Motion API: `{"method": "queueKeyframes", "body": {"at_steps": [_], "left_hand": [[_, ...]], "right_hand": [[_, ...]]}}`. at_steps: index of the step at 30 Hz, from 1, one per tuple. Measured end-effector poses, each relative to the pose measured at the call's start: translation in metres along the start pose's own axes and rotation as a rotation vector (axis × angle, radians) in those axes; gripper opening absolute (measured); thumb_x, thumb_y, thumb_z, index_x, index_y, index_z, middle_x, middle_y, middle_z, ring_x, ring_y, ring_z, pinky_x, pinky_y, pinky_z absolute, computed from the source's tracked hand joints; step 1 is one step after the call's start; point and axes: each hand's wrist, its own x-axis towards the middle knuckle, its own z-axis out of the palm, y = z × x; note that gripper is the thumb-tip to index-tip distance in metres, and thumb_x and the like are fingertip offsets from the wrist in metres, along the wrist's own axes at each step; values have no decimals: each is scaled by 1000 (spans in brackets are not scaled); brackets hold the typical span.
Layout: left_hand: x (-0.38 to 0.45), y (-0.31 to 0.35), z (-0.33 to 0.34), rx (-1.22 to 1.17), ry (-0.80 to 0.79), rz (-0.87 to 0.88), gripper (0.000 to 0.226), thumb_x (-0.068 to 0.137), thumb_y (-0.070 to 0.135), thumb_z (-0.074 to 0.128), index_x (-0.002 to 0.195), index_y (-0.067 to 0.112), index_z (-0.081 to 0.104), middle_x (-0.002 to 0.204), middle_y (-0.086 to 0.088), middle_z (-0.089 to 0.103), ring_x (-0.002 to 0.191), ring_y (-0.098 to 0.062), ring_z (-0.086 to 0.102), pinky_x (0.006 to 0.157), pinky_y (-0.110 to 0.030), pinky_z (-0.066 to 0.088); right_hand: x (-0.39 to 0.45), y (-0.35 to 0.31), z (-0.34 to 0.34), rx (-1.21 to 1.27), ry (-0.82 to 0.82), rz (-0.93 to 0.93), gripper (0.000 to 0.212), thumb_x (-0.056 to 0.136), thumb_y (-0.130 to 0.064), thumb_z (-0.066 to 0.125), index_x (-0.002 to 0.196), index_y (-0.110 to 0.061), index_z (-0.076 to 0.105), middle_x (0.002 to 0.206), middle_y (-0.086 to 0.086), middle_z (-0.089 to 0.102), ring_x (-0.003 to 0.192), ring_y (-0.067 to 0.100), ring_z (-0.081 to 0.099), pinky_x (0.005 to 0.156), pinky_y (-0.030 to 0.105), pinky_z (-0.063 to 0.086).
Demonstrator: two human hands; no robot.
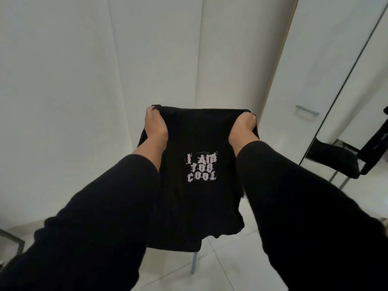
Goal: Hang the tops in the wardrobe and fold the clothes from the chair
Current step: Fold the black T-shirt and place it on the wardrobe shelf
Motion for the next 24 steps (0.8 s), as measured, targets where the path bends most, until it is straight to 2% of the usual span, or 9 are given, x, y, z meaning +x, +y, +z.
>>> {"method": "queueKeyframes", "body": {"at_steps": [3,5,9,12,14,16,18,21,24], "left_hand": [[9,18,-10,-218,-161,-94,26,94,20,37,95,11,61,94,-6,62,100,-26,57,94,-39,49],[18,24,-22,-250,-282,-131,30,95,20,37,106,4,60,106,-15,63,104,-30,60,92,-42,52],[38,34,-53,-176,-495,-158,36,97,24,29,115,10,57,113,-11,64,99,-25,63,80,-34,55],[49,39,-70,-104,-606,-233,41,97,27,27,122,12,55,105,-7,64,90,-20,64,76,-29,55],[53,43,-77,-40,-663,-244,43,96,28,24,118,12,57,99,-7,63,87,-20,62,79,-31,53],[54,47,-82,-15,-703,-246,42,96,29,23,117,12,56,95,-7,63,83,-20,63,73,-29,55],[58,47,-86,-1,-706,-249,42,96,29,24,118,11,55,96,-7,64,84,-20,63,69,-28,57],[69,39,-94,39,-706,-268,42,96,29,25,118,12,56,96,-7,65,84,-20,63,71,-31,54],[81,24,-94,3,-628,-264,38,97,25,29,121,12,56,101,-8,65,84,-20,64,72,-31,54]], "right_hand": [[10,-6,-5,-35,-193,89,33,95,-23,34,108,-6,60,116,13,62,102,28,58,100,57,40],[11,-9,-6,-36,-325,147,43,97,-37,30,115,-10,58,117,14,62,105,34,58,92,62,41],[19,-13,-4,-163,-533,115,49,100,-45,30,123,-10,54,119,12,64,99,30,63,79,51,53],[11,-15,3,-372,-780,150,76,72,-68,52,121,-10,56,114,9,67,104,25,65,79,40,58],[5,-12,9,-485,-929,192,70,63,-55,64,115,-9,59,106,6,70,101,20,66,75,29,59],[-1,-8,16,-553,-1012,202,35,77,-33,65,104,-9,63,94,4,72,89,16,68,72,24,59],[0,0,25,-544,-991,194,11,90,-17,58,95,-9,63,89,4,69,81,14,67,67,22,58],[3,11,37,-501,-883,203,11,95,-16,52,96,-8,58,95,7,64,85,17,62,72,29,57],[12,28,55,-478,-638,178,21,98,-24,48,110,-7,52,104,9,62,92,23,62,76,39,54]]}}
